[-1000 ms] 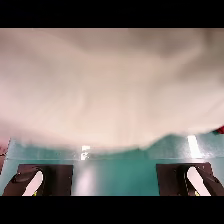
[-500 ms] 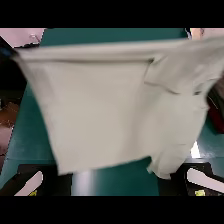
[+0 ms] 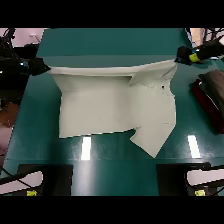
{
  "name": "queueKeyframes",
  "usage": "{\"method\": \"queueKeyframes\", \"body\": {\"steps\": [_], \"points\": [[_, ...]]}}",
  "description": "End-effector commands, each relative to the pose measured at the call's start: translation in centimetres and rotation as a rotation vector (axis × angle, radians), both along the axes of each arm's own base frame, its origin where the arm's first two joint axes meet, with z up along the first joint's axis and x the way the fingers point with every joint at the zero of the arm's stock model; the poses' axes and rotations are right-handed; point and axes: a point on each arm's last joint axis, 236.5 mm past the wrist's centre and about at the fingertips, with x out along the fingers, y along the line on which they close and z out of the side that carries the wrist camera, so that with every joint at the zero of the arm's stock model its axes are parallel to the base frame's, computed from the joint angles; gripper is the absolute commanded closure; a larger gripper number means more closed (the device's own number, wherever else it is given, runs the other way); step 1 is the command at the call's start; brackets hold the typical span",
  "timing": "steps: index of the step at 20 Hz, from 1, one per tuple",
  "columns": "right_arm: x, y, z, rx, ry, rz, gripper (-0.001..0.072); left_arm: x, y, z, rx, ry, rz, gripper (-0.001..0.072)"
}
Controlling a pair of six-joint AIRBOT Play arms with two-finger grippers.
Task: Fold the shirts.
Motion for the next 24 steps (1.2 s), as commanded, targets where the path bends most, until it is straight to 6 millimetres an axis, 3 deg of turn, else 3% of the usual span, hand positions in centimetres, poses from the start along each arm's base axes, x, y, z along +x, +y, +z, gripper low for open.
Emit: {"method": "queueKeyframes", "body": {"steps": [1, 6, 9, 12, 18, 21, 24], "points": [[4.5, -0.2, -0.5, -0.023, -0.148, -0.047, 0.0696, 4.3, 2.0, 0.1, 0.001, -0.134, 0.100, 0.0685], [6.6, -0.9, 0.3, -0.029, -0.238, -0.082, 0.0696, 5.8, 3.3, -0.8, 0.011, -0.158, 0.153, 0.0685], [5.7, -0.6, -1.5, -0.027, -0.165, -0.062, 0.0696, 5.0, 2.4, -2.7, 0.006, -0.088, 0.107, 0.0684], [3.4, -0.1, -3.6, -0.039, -0.041, -0.021, 0.0697, 2.7, 1.1, -4.7, 0.021, 0.022, 0.015, 0.0684], [-3.9, -2.3, -8.6, -0.183, 0.301, 0.049, 0.0696, -3.8, 0.4, -9.8, 0.106, 0.309, -0.169, 0.0685], [-5.7, -1.9, -11.3, -0.161, 0.379, 0.059, 0.0696, -4.2, 0.5, -10.9, 0.096, 0.354, -0.154, 0.0684], [-6.7, -1.6, -12.7, -0.146, 0.414, 0.063, 0.0693, -5.3, 0.3, -12.3, 0.081, 0.399, -0.152, 0.0684]]}}
